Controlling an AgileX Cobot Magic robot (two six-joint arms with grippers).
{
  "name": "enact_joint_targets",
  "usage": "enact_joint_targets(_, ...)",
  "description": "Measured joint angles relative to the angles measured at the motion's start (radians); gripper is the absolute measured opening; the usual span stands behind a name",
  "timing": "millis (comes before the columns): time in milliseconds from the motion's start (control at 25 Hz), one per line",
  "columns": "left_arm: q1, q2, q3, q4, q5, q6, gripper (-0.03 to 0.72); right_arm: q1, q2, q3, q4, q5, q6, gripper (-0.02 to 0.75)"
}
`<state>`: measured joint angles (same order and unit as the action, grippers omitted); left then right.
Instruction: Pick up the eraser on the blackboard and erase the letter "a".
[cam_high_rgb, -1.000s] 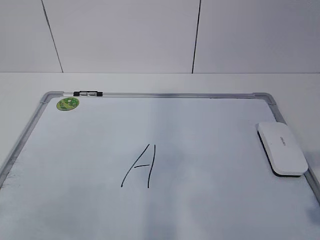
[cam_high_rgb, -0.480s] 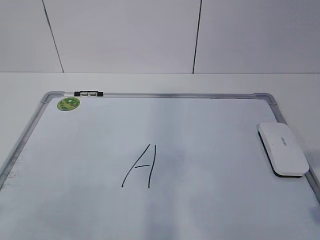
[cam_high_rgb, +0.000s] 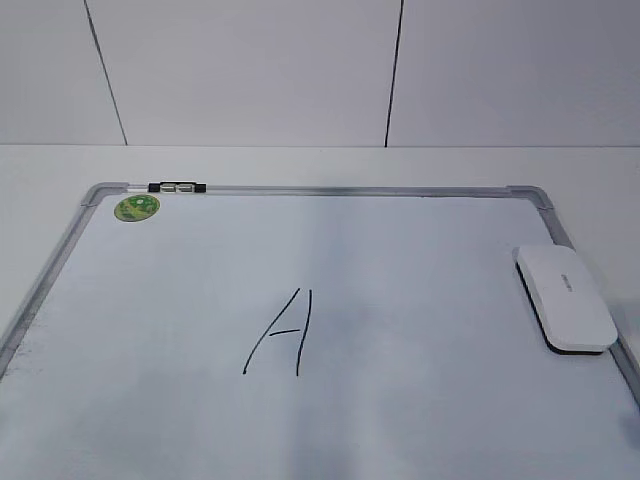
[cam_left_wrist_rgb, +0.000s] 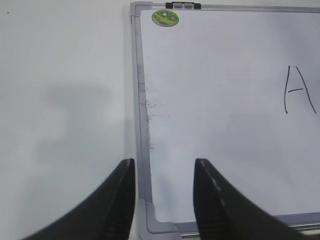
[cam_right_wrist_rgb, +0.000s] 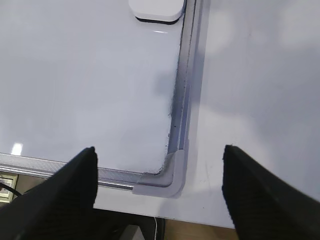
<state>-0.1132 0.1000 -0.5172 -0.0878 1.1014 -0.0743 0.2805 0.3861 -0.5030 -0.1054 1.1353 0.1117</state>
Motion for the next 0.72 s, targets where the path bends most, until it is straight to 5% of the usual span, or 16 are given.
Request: enact_joint_targets(720, 0.0, 0.0, 0.0, -0.001, 0.0, 0.0, 0.238, 0.0, 0.0, 0.0, 0.0, 0.0, -0.001, 0.592)
